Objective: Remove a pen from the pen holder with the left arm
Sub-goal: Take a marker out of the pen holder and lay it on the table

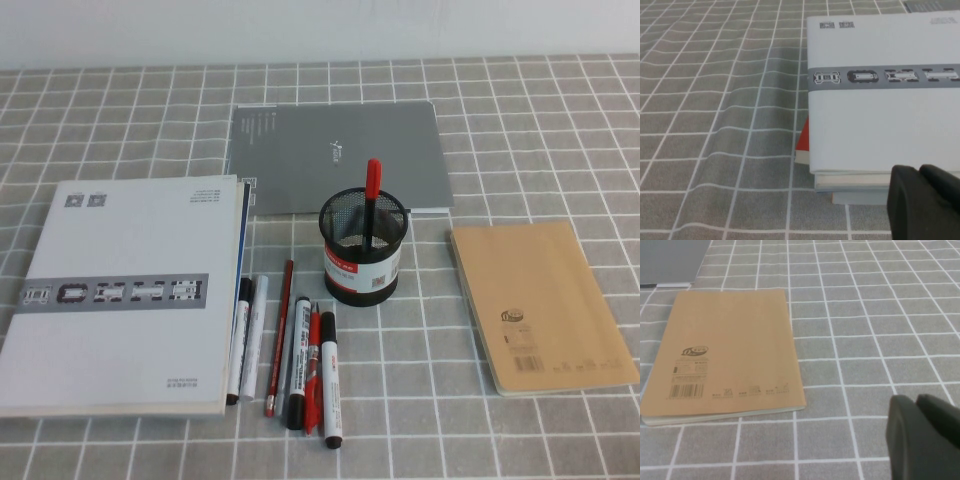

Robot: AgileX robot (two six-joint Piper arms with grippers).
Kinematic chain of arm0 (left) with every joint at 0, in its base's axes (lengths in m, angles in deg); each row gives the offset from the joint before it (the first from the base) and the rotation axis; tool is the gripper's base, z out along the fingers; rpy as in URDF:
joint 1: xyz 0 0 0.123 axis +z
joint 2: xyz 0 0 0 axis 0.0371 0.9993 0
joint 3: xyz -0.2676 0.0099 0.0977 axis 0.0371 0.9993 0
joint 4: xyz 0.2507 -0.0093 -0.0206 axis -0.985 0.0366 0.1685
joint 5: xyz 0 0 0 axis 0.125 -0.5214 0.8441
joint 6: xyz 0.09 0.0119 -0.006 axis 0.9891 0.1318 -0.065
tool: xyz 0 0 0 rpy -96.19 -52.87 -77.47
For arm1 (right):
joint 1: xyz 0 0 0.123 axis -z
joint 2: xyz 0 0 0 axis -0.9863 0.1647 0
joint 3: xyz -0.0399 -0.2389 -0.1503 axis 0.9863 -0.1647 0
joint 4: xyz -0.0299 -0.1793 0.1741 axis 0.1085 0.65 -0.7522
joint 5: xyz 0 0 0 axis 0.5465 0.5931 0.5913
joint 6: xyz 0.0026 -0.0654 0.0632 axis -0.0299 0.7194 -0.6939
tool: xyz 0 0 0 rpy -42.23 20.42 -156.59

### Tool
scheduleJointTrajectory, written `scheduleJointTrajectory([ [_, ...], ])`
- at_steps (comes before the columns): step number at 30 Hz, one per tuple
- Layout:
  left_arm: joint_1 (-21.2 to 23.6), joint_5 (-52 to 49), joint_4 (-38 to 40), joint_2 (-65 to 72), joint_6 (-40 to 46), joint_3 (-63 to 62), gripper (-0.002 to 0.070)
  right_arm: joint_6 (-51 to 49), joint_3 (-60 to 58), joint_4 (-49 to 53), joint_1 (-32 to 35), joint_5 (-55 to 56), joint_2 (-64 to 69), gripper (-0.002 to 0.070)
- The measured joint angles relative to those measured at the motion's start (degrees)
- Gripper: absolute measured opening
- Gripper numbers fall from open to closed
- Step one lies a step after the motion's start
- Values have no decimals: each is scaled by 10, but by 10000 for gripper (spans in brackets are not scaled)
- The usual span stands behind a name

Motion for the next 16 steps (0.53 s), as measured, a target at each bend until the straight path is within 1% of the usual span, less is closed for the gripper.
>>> scheduleJointTrajectory([
  [16,0,0,4,-1,0,0,-4,0,0,0,0,0,0,-13],
])
